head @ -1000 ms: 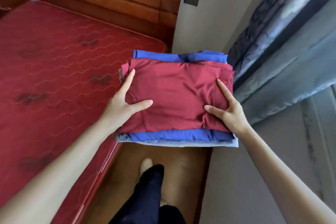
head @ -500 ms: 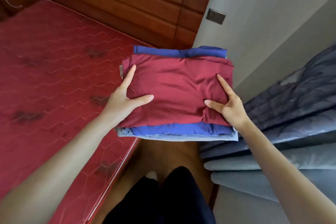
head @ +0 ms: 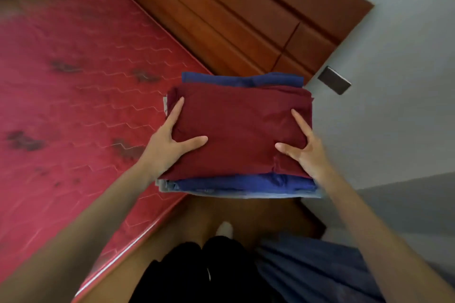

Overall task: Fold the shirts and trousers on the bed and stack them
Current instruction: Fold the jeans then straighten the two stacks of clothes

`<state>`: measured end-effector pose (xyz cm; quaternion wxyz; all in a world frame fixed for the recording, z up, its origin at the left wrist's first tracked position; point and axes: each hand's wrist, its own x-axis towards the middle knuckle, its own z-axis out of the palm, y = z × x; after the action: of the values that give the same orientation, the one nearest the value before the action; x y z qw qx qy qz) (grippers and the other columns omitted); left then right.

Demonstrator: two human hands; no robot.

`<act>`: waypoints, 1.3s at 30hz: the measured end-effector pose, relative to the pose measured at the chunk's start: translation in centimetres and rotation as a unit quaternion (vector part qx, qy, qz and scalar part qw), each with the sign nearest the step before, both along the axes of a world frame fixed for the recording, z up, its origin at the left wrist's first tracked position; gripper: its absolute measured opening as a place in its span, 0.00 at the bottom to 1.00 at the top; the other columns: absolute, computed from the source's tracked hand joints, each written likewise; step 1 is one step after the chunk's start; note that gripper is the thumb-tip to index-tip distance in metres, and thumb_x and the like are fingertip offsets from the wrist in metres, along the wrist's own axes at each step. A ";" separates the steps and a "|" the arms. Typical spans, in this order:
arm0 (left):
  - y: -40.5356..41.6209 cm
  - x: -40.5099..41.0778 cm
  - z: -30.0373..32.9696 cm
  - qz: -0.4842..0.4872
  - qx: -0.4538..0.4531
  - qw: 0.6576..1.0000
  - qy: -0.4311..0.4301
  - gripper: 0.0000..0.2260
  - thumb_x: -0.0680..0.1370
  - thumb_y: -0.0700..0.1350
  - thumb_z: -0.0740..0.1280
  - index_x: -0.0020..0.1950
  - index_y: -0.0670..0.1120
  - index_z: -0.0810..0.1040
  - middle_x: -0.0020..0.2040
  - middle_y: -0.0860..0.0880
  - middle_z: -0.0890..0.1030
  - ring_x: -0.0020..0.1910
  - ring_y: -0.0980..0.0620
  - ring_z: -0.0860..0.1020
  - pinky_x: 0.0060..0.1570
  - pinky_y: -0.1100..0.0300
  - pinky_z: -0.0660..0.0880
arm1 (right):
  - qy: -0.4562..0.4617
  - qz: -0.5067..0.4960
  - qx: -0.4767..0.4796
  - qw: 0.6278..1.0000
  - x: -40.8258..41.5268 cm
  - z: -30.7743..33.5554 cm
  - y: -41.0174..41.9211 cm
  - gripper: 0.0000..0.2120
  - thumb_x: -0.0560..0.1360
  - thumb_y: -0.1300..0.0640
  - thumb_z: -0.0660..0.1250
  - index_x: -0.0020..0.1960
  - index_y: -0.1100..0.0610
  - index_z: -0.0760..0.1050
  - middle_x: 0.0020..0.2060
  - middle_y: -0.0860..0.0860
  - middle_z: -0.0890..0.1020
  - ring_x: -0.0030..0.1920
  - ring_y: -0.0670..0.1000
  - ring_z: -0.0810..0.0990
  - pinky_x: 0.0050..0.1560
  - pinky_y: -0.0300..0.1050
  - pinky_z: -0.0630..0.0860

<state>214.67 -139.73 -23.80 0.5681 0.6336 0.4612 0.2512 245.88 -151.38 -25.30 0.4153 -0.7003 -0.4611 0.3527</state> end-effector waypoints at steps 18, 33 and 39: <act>12.3 4.4 -8.9 0.199 -0.042 0.978 0.036 0.45 0.59 0.69 0.75 0.69 0.78 0.53 0.62 0.72 0.69 0.55 0.75 0.72 0.55 0.67 0.70 | -0.072 0.183 -0.073 0.978 6.7 -8.2 24.4 0.44 0.60 0.29 0.72 0.71 0.27 0.56 0.71 0.52 0.68 0.69 0.52 0.69 0.71 0.56 0.67; 19.9 11.0 -27.7 0.320 -0.106 0.939 0.071 0.46 0.59 0.67 0.74 0.70 0.77 0.50 0.68 0.53 0.70 0.65 0.51 0.72 0.67 0.50 0.69 | -0.122 0.288 -0.163 0.936 10.9 -26.4 40.1 0.45 0.62 0.31 0.72 0.72 0.27 0.50 0.68 0.55 0.71 0.69 0.57 0.70 0.69 0.59 0.67; 19.4 14.4 -35.1 0.342 -0.124 0.927 0.095 0.47 0.58 0.69 0.72 0.71 0.76 0.49 0.68 0.58 0.65 0.66 0.56 0.68 0.67 0.57 0.64 | -0.132 0.310 -0.192 0.922 13.9 -33.5 41.4 0.45 0.60 0.29 0.70 0.71 0.25 0.50 0.66 0.56 0.70 0.67 0.58 0.71 0.66 0.50 0.68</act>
<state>229.02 -120.31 -58.89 0.4755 0.3831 0.7288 0.3097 259.74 -109.94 -58.83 0.0781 -0.6285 -0.6292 0.4505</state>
